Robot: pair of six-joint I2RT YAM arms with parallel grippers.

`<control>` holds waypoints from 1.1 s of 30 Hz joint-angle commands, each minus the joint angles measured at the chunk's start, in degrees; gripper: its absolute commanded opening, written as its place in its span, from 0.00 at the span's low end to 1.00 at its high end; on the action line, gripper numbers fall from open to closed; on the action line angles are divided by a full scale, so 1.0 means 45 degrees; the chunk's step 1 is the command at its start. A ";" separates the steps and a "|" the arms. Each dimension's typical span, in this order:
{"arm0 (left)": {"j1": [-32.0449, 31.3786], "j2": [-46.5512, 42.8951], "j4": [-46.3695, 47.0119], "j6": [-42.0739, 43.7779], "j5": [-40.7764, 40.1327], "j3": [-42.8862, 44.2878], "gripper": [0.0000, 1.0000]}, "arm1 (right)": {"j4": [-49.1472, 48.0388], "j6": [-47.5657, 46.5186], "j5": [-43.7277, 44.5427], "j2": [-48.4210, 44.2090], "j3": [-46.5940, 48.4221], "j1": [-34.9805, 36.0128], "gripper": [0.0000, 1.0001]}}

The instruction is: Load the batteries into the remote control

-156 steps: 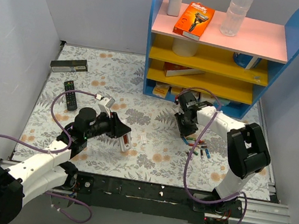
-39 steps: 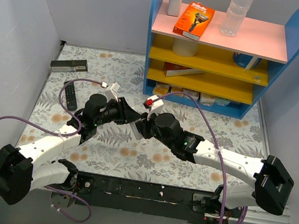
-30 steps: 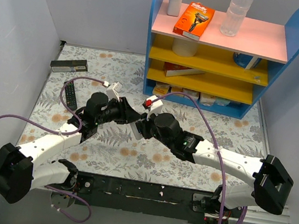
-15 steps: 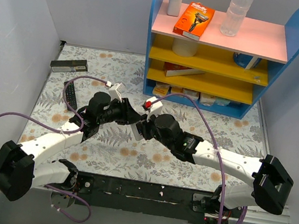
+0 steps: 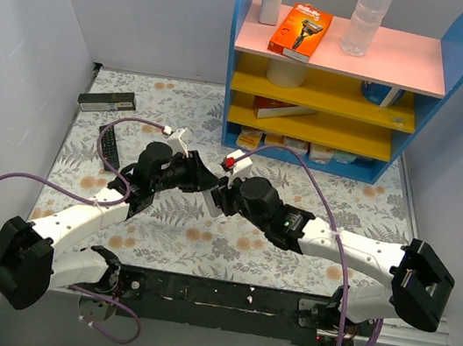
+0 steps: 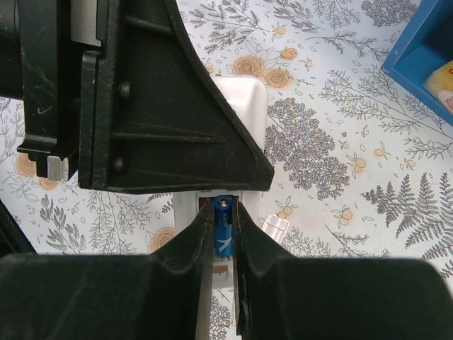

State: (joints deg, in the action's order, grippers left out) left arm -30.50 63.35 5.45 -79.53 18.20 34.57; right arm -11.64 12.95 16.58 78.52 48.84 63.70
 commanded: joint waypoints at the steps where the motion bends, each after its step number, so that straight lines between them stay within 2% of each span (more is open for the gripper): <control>1: -0.0195 -0.0465 0.0371 -0.0628 0.0781 0.0697 0.00 | 0.0086 -0.0378 0.0749 0.0265 -0.0540 -0.0250 0.18; 10: -0.0195 -0.0485 -0.0157 -0.0648 0.0683 0.0932 0.00 | -0.0011 -0.0456 0.0808 0.0344 -0.0970 -0.0250 0.18; 23: -0.0195 -0.0387 -0.0430 -0.0453 0.0742 0.1029 0.00 | -0.0089 -0.0554 0.0789 0.0402 -0.0873 -0.0250 0.31; 33: -0.0175 -0.0348 -0.0626 -0.0375 0.0625 0.1088 0.00 | -0.0070 -0.0592 0.0750 0.0207 -0.0775 -0.0250 0.33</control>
State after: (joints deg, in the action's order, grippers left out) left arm -30.87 63.42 1.02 -80.60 17.17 36.05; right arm -14.74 11.77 17.02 79.33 45.95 63.29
